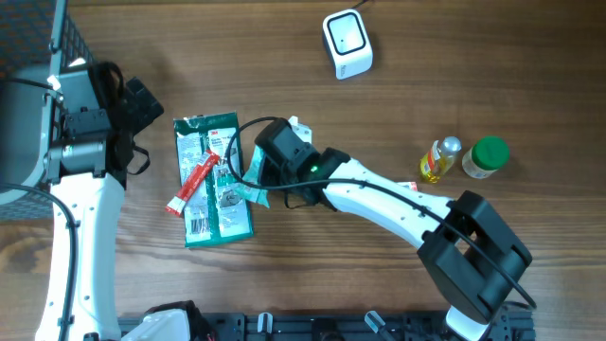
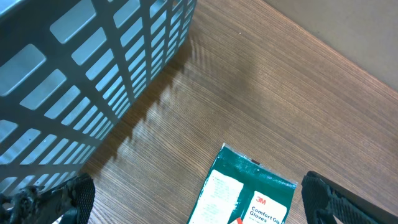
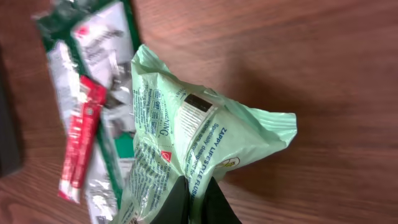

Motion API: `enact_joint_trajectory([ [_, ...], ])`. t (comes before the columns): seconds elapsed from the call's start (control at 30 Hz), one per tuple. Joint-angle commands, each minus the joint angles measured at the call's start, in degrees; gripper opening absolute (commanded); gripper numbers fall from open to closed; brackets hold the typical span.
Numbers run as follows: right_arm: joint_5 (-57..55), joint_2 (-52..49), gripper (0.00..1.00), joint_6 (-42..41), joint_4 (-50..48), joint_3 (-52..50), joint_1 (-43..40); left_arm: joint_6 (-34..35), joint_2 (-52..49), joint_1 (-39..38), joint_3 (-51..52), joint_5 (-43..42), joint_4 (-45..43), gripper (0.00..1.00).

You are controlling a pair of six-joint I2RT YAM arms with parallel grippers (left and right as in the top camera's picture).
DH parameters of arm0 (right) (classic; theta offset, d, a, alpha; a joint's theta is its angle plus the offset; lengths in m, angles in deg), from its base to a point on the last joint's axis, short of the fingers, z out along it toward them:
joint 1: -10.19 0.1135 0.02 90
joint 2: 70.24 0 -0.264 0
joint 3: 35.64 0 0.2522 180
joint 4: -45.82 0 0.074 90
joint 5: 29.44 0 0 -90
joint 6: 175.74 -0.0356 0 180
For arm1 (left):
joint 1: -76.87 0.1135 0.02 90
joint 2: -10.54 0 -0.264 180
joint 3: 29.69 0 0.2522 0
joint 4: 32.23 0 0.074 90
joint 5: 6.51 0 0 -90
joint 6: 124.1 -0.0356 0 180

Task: Scan the item barcode
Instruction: 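Lift the wipes pack and pull it right off the glove pack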

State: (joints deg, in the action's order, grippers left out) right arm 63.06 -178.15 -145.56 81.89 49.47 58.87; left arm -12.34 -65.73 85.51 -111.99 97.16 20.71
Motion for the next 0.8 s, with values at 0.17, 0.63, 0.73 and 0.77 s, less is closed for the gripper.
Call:
enact_joint_trajectory([
  [0.17,-2.9,2.4,0.5,-2.8,5.1,0.0,-0.3,-0.5,0.0,0.2,-0.2,0.3,-0.1,1.0],
  [0.63,17.7,9.0,0.04,14.9,7.7,1.6,-9.9,-0.5,0.0,0.2,-0.2,0.3,-0.1,1.0],
  [0.73,19.0,7.8,0.04,14.8,5.8,0.2,-9.6,-0.5,0.0,0.2,-0.2,0.3,-0.1,1.0],
  [0.77,20.4,6.8,0.04,14.8,4.2,-0.5,-9.0,-0.5,0.0,0.2,-0.2,0.3,-0.1,1.0],
])
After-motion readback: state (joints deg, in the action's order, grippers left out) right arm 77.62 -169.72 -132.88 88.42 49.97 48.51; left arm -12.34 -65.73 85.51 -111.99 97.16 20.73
